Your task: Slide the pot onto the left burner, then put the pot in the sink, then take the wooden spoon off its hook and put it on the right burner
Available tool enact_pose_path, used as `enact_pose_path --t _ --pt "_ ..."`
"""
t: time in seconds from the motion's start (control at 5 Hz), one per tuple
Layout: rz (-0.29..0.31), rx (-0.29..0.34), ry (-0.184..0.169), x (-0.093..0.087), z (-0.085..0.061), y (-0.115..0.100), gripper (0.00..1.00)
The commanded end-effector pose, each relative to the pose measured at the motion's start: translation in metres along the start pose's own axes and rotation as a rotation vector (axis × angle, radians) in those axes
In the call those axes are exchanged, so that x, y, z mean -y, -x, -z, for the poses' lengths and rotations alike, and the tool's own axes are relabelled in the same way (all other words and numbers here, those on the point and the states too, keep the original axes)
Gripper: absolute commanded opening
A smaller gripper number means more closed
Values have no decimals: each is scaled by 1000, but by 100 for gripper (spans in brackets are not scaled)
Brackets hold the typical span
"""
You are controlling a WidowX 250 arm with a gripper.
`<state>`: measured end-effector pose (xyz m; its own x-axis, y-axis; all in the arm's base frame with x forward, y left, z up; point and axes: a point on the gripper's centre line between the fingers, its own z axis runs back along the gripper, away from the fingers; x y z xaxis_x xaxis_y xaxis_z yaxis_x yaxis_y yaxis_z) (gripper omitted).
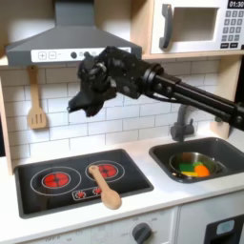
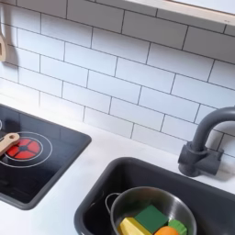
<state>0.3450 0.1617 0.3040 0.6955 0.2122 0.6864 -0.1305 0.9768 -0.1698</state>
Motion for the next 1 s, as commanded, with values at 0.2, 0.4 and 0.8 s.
enact_pose_path --t 0.2,0.4,0.8 --pt "-2 126 49 15 -16 -44 0" --pt "12 166 80 23 -26 -56 0" --pt "5 228 127 23 -61 -72 0"
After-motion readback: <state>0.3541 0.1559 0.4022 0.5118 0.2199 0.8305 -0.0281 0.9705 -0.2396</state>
